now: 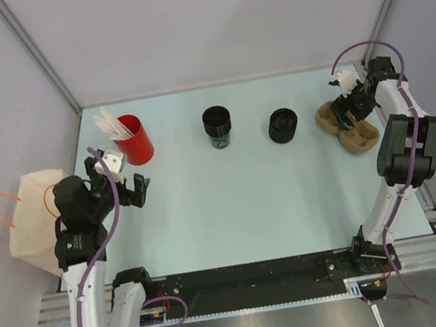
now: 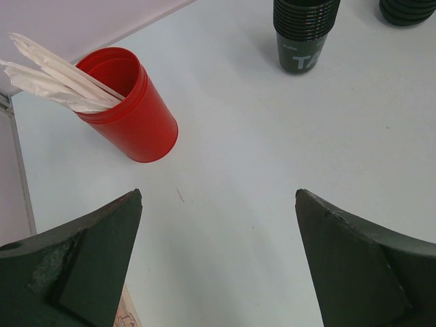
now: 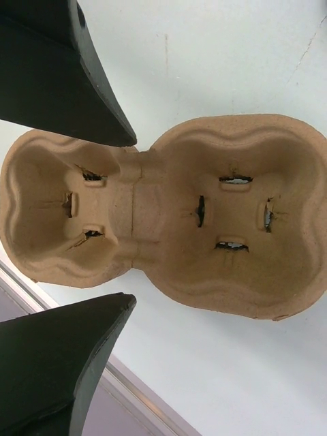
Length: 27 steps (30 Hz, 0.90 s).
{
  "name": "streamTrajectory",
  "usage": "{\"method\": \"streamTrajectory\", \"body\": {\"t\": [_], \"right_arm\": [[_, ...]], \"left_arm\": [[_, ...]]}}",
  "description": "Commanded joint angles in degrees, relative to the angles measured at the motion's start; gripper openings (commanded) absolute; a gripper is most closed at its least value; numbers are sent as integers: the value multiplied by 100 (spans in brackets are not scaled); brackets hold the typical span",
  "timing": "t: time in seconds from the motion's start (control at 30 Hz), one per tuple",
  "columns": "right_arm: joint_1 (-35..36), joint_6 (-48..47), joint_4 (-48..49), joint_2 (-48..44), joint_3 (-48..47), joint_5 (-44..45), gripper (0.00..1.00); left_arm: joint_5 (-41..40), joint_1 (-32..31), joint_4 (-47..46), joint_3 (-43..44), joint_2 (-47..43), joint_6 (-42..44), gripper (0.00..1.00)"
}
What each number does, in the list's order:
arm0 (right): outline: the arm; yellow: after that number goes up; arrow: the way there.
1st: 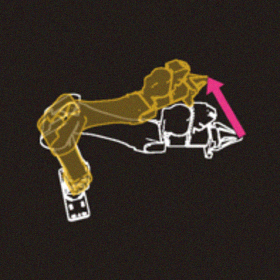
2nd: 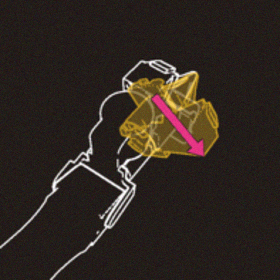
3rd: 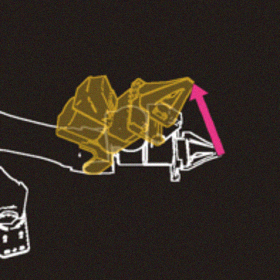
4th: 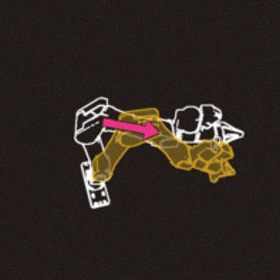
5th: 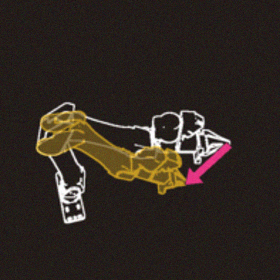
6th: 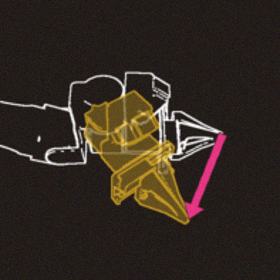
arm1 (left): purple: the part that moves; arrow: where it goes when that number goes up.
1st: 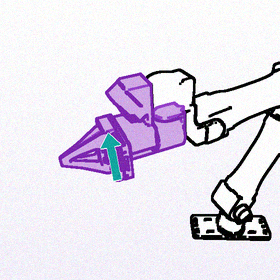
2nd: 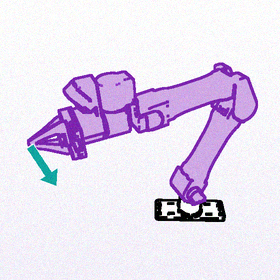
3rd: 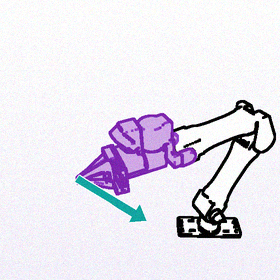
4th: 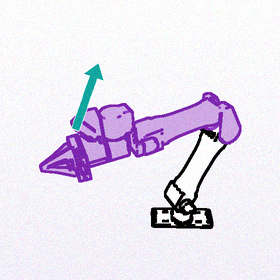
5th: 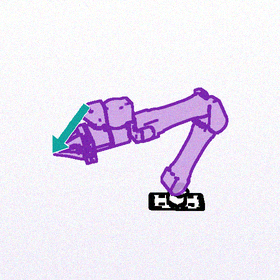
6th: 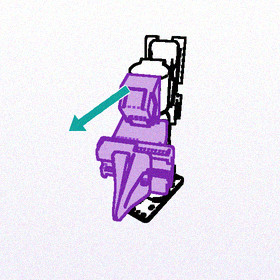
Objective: Pack the takeout coffee
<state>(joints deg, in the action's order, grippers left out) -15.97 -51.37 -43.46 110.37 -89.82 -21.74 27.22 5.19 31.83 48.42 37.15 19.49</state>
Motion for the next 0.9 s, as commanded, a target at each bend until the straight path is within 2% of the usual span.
{"method": "streamTrajectory", "body": {"t": [0.0,0.87], "right_arm": [[32,-118,-4,-6,8,-85,92],[155,49,330,20,290,196,78]], "left_arm": [[125,52,-142,27,12,-94,99],[125,70,-151,-8,-23,-85,100]]}}
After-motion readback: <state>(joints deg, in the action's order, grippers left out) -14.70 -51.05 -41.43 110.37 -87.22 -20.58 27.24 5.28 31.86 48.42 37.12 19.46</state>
